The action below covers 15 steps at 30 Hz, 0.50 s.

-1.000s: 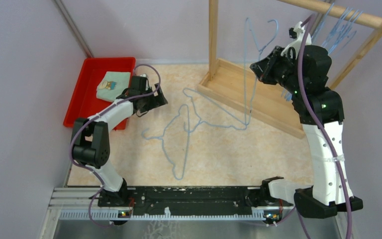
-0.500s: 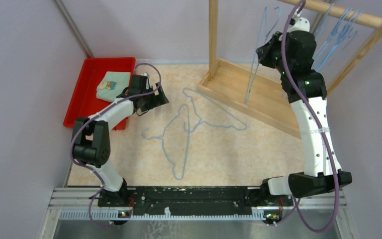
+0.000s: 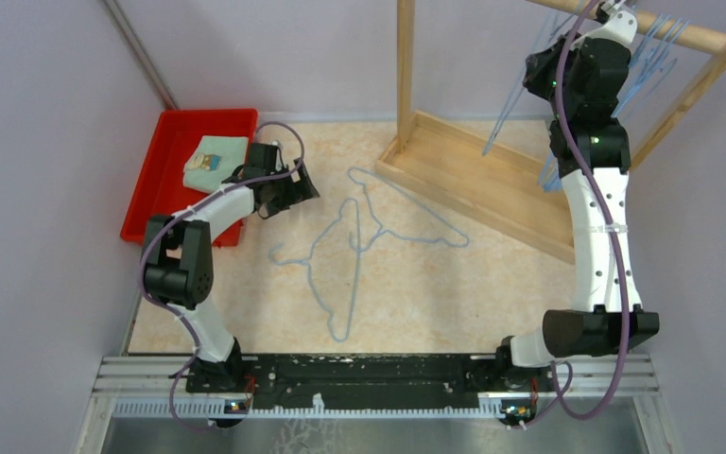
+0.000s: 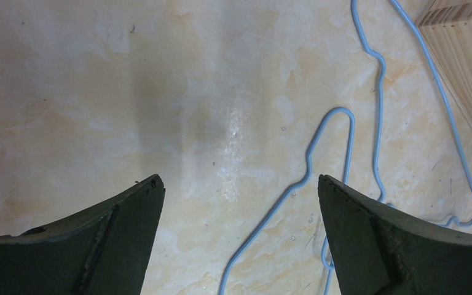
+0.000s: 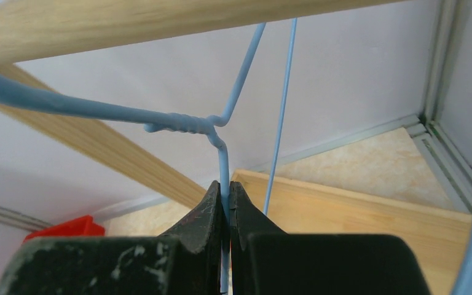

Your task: Organize the hangers

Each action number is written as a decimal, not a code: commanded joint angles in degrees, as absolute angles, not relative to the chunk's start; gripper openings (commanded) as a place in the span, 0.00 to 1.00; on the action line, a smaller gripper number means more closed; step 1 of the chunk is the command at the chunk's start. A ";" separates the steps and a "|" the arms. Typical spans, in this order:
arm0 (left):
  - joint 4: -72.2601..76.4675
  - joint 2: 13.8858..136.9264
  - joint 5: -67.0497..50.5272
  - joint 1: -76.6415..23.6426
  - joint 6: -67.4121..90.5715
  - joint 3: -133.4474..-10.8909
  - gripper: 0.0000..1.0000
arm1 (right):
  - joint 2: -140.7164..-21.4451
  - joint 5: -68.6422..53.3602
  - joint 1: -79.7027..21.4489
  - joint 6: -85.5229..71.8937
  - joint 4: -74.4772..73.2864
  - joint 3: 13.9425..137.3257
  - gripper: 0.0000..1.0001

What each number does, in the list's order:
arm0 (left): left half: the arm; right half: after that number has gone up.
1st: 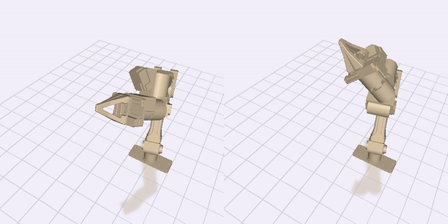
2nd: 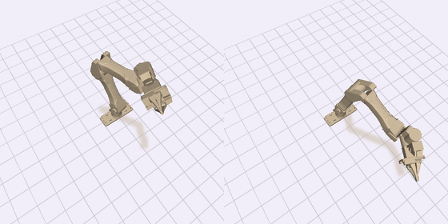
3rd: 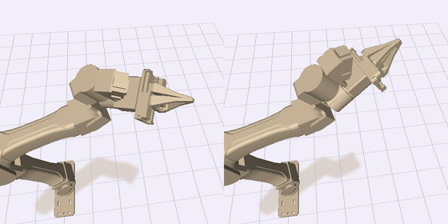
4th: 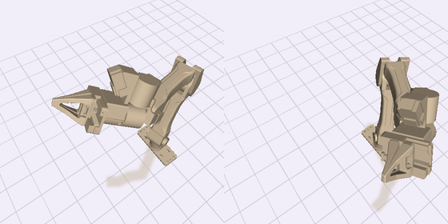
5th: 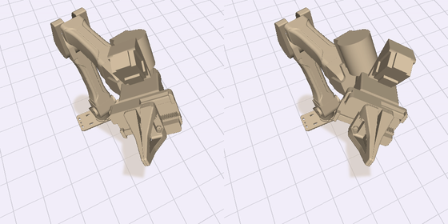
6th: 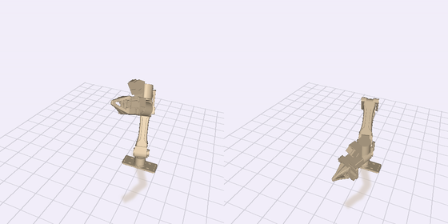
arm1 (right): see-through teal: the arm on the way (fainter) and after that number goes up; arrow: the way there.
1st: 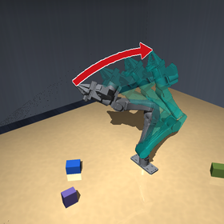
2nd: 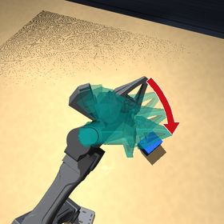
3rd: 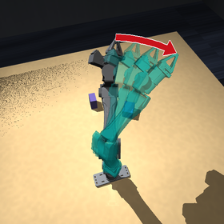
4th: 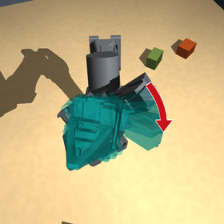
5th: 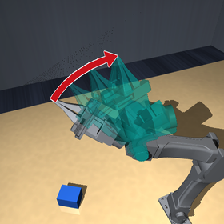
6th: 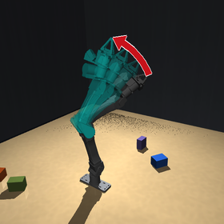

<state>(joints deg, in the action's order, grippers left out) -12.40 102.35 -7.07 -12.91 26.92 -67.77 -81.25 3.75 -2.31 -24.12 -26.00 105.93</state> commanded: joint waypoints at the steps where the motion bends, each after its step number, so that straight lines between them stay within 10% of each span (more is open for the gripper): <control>1: -11.03 102.19 -7.81 -12.19 26.42 -67.92 1.00 | -81.18 3.66 2.40 -26.97 -21.90 104.34 0.00; 11: -11.52 100.82 -7.92 -11.36 26.43 -66.66 1.00 | -78.09 -0.01 5.45 -29.05 -21.95 95.23 0.01; 15: -11.68 100.32 -8.01 -11.40 26.66 -66.31 1.00 | -76.57 -1.26 5.45 -28.87 -21.53 93.60 0.31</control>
<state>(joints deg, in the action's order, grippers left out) -11.99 102.30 -7.11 -11.73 26.94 -67.00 -78.81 1.19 5.39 -28.64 -20.97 95.20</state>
